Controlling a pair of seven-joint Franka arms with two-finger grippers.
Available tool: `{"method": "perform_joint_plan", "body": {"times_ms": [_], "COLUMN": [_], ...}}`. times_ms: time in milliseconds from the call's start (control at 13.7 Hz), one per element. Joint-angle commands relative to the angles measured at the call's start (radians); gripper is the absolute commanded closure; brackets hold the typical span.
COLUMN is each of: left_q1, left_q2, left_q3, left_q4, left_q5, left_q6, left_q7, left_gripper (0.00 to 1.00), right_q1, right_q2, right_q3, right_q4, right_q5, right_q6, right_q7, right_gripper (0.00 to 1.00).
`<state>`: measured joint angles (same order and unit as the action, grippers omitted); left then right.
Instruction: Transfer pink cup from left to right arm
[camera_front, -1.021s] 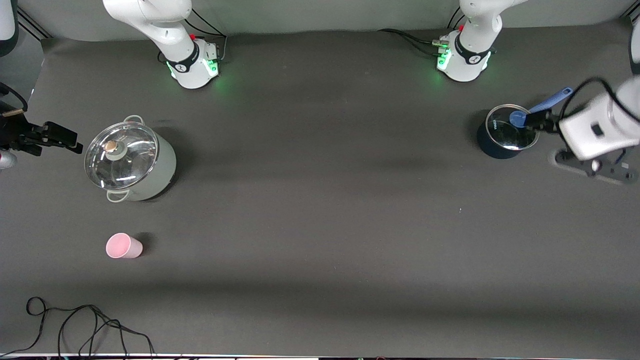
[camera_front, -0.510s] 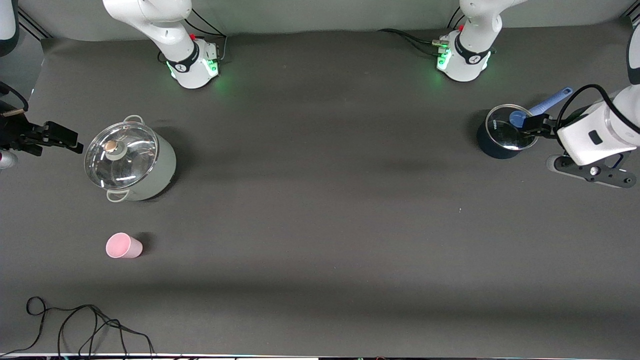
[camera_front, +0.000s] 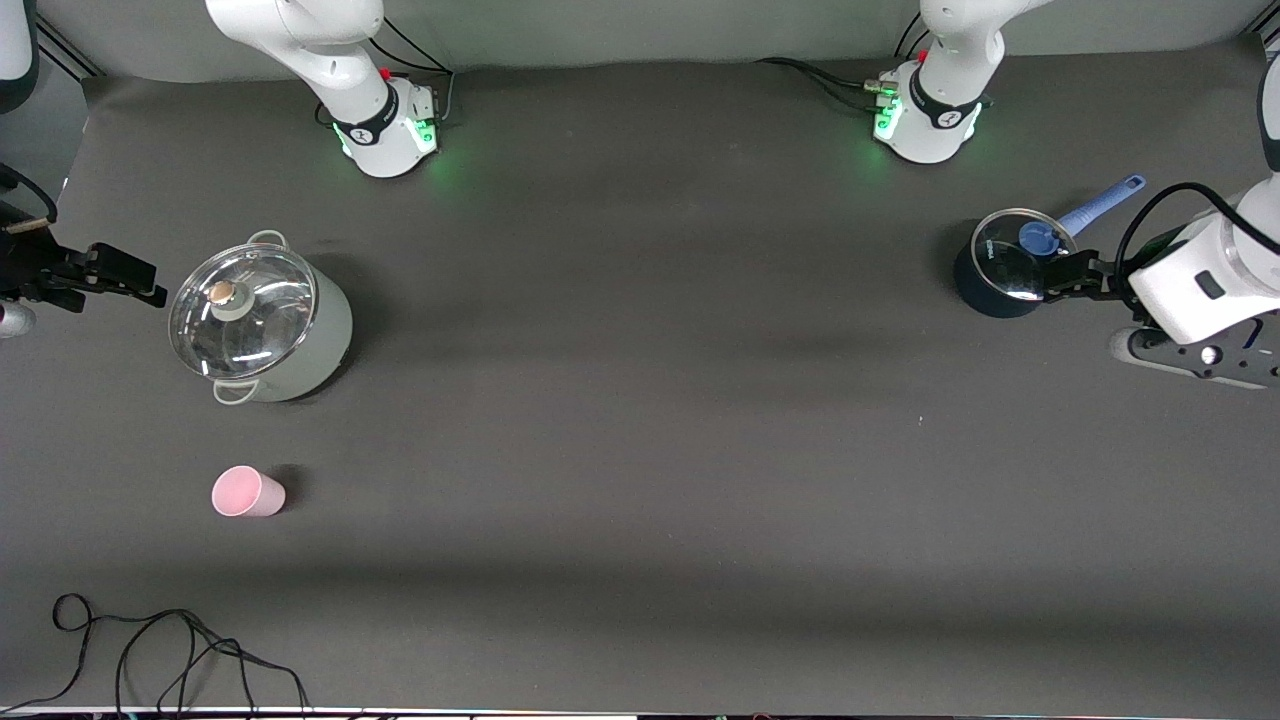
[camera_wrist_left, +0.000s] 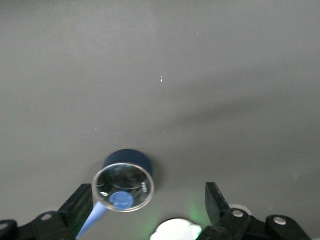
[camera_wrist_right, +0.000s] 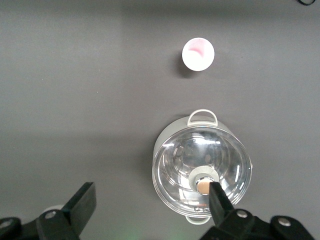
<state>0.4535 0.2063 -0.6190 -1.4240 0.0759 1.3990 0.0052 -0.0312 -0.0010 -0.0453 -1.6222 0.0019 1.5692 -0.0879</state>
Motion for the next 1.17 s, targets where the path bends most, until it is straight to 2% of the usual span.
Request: {"method": "perform_joint_plan", "body": {"times_ms": [0,219,1094], "left_q1": [0.024,0.005,-0.025], "left_q2": [-0.123,-0.136,-0.137], "left_q3": [-0.001,-0.013,-0.001], "left_q4": [-0.147,-0.162,-0.159], "left_q5": [-0.045,-0.044,-0.028], "left_q6": [0.087,0.086,0.072], "left_q7": [-0.124,-0.305,-0.268], "left_gripper": [0.0,0.0,0.0], "right_q1": [0.011,0.011,0.011], "right_q2": [-0.011,-0.011,-0.008], "right_q3": [-0.005,-0.005,-0.005], "right_q4": [-0.007,-0.007,-0.007], "right_q5": [-0.008,-0.008,-0.006], "right_q6": [0.006,0.006,0.008], "right_q7": [0.011,0.013,0.013], "right_gripper": [0.0,0.0,0.0]}}
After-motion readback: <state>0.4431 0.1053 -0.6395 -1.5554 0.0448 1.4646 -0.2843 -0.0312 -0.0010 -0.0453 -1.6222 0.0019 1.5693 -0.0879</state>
